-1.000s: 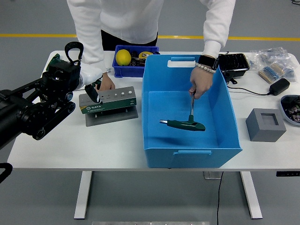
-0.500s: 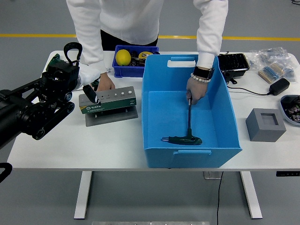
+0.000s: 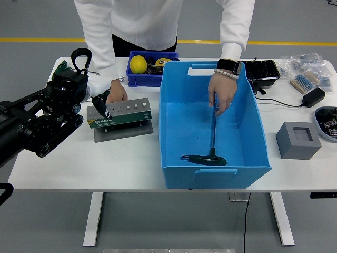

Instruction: Lift tool from toolbox,place it in box,lift tool from toolbox,place it in box

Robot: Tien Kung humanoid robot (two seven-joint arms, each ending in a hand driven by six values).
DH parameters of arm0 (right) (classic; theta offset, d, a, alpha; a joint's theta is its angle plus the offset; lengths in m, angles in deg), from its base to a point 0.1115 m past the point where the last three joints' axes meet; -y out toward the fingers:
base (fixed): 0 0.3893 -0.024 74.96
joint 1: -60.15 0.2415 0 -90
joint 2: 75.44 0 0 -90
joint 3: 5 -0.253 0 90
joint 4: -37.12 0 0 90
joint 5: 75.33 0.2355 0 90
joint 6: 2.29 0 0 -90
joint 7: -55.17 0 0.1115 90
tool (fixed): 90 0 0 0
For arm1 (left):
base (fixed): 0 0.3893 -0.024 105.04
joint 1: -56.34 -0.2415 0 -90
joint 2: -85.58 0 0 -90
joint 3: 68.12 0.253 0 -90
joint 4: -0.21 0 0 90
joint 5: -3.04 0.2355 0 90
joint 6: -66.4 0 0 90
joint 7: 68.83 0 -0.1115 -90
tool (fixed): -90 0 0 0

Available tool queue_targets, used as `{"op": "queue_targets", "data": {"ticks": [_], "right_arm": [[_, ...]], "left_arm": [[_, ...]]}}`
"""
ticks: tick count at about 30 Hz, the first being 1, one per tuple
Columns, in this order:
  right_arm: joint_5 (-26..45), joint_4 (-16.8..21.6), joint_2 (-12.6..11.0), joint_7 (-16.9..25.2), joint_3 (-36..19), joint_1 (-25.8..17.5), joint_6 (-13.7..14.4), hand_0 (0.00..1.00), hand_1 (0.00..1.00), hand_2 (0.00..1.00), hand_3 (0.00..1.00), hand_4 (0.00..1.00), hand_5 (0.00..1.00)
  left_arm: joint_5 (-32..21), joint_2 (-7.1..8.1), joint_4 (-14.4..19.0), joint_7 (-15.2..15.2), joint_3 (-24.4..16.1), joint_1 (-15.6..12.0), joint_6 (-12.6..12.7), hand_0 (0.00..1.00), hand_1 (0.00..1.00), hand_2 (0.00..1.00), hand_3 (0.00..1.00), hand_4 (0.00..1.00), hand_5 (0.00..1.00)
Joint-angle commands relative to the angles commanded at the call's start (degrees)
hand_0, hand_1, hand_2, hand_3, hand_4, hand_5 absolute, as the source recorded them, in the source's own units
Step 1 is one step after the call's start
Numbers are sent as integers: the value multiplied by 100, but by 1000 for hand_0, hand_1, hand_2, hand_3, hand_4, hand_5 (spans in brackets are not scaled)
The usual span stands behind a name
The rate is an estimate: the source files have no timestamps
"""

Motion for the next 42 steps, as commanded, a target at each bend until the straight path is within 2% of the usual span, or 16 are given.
{"op": "queue_targets", "data": {"ticks": [4,5,10,11,16,17,21,22,23,28,29,34,35,40,41,42], "right_arm": [[4,-1,1,2,3,1,1,682,644,718,581,806,739],[7,-2,2,3,3,-1,1,683,643,719,580,806,739],[-12,-3,7,-2,-8,-3,7,683,643,719,580,806,739],[-16,-4,8,-4,-11,-6,9,682,644,718,580,806,738],[-31,-8,15,-10,-24,-12,15,682,644,718,580,806,738],[-35,-8,17,-12,-27,-13,16,682,644,719,580,806,738],[-58,-10,21,-18,-42,-15,23,682,644,719,580,806,738],[-67,-10,21,-21,-46,-15,24,682,644,719,580,806,738],[-75,-10,21,-22,-50,-15,26,682,644,718,581,805,738],[-64,-10,20,-19,-44,-15,25,682,644,718,581,805,738],[-56,-10,19,-17,-37,-12,23,681,644,718,581,804,735],[6,-9,21,-2,-4,-9,15,681,644,718,581,804,735],[9,-9,20,-1,0,-7,14,683,644,718,581,804,737],[24,-10,21,1,10,-6,12,683,644,718,581,804,737],[30,-9,20,3,12,-7,10,682,644,717,580,804,735],[33,-10,20,4,15,-7,9,682,644,717,580,804,735]], "left_arm": [[9,3,-7,-16,14,0,42,702,440,361,362,978,459],[18,4,-13,-24,15,-3,59,633,322,282,352,976,463],[62,9,-75,-83,8,-16,170,633,322,282,352,976,463],[70,12,-94,-90,6,-21,188,562,292,267,334,973,459],[74,29,-168,-102,26,-46,249,562,292,267,334,973,459],[76,32,-183,-110,34,-53,272,469,248,238,290,967,450],[75,32,-240,-151,65,-69,356,469,248,238,290,967,450],[75,32,-254,-164,71,-71,384,469,248,238,290,967,450],[81,33,-275,-187,75,-73,431,406,210,206,241,956,435],[106,35,-359,-274,89,-82,658,406,210,206,241,956,435],[118,37,-380,-296,92,-87,723,315,154,161,176,944,403],[125,52,-483,-387,115,-115,936,315,154,161,176,944,403],[131,52,-517,-412,120,-117,978,253,110,138,141,934,347],[156,52,-715,-528,144,-124,1187,253,110,138,141,934,347],[160,57,-757,-564,150,-129,1245,181,43,115,111,902,234],[170,62,-802,-612,152,-136,1326,181,43,115,111,902,234]]}}
